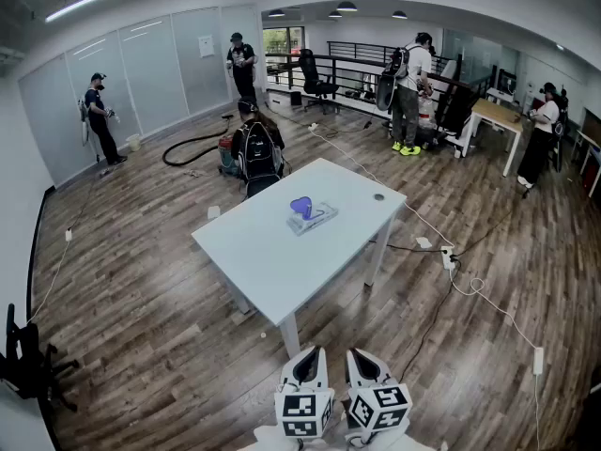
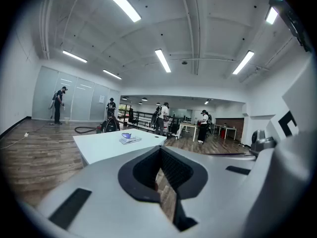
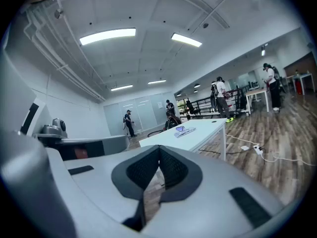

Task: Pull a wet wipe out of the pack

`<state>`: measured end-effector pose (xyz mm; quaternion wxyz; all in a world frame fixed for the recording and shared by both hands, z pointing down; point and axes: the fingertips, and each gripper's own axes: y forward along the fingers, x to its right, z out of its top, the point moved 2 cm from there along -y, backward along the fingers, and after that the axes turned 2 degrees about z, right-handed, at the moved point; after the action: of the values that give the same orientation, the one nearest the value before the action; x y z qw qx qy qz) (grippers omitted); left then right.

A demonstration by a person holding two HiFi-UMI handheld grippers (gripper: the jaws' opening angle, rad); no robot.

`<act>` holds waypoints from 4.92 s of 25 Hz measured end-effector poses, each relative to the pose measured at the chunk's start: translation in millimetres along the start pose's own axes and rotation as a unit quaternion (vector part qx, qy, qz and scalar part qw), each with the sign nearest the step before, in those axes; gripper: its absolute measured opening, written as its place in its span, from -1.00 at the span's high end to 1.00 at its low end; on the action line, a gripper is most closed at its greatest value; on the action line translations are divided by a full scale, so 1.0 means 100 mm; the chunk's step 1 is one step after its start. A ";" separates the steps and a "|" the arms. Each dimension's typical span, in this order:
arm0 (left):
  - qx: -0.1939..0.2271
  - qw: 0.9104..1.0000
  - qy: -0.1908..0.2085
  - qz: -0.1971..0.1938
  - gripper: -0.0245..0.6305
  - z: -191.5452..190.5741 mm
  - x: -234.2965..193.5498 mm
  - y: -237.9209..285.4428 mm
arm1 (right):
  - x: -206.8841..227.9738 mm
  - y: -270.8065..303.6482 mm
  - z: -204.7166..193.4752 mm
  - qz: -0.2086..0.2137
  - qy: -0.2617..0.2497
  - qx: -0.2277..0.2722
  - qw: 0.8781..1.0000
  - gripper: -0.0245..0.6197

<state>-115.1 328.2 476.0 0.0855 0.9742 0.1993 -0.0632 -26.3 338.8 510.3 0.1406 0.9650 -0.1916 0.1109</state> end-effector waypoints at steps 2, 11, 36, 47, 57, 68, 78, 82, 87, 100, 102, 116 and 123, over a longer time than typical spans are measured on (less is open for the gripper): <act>0.001 1.000 0.002 -0.003 0.93 0.01 -0.04 0.04 | 0.00 0.06 0.00 -0.002 0.003 0.001 1.000 0.90; 0.002 1.000 0.008 0.000 0.93 0.04 -0.10 0.20 | 0.08 0.24 0.05 0.000 0.009 -0.001 1.000 0.90; 0.002 0.999 0.008 0.054 0.93 0.26 0.00 1.28 | 0.88 0.96 0.59 0.043 0.006 -0.008 0.999 0.90; -0.003 0.997 0.004 0.073 0.93 0.33 0.06 1.89 | 1.42 1.30 0.80 0.046 0.014 -0.012 0.999 0.90; -0.002 0.996 0.004 0.087 0.93 0.40 0.07 2.46 | 1.83 1.70 0.95 0.055 0.018 -0.024 0.998 0.90; -0.016 0.994 -0.002 0.108 0.93 0.34 0.00 2.79 | 2.06 1.96 0.97 0.068 0.015 -0.044 0.997 0.90; -0.023 0.992 0.001 0.123 0.93 0.31 -0.12 2.92 | 2.11 2.19 0.98 0.082 0.018 -0.055 0.995 0.90; -0.016 0.991 -0.001 0.133 0.93 0.35 -0.19 3.04 | 2.14 2.32 1.04 0.090 0.013 -0.051 0.995 0.90; -0.007 0.991 -0.004 0.133 0.93 0.41 -0.22 3.20 | 2.22 2.47 1.11 0.092 0.009 -0.053 0.994 0.90; -0.025 0.989 -0.022 0.143 0.93 0.41 -0.50 3.74 | 2.45 3.04 1.16 0.096 0.007 -0.087 0.991 0.90; -0.025 0.989 -0.021 0.141 0.93 0.44 -0.54 3.85 | 2.48 3.15 1.19 0.098 0.005 -0.091 0.991 0.90; -0.028 0.988 -0.029 0.150 0.93 0.51 -0.84 4.46 | 2.65 3.83 1.34 0.115 -0.008 -0.109 0.987 0.90; -0.038 0.986 -0.038 0.157 0.93 0.46 -1.01 4.72 | 2.76 4.14 1.28 0.115 -0.001 -0.127 0.985 0.90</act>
<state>-23.1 -146.1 513.9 0.1387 0.9863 0.0429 -0.0787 77.3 -162.4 559.4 0.2479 0.9110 -0.3139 0.0999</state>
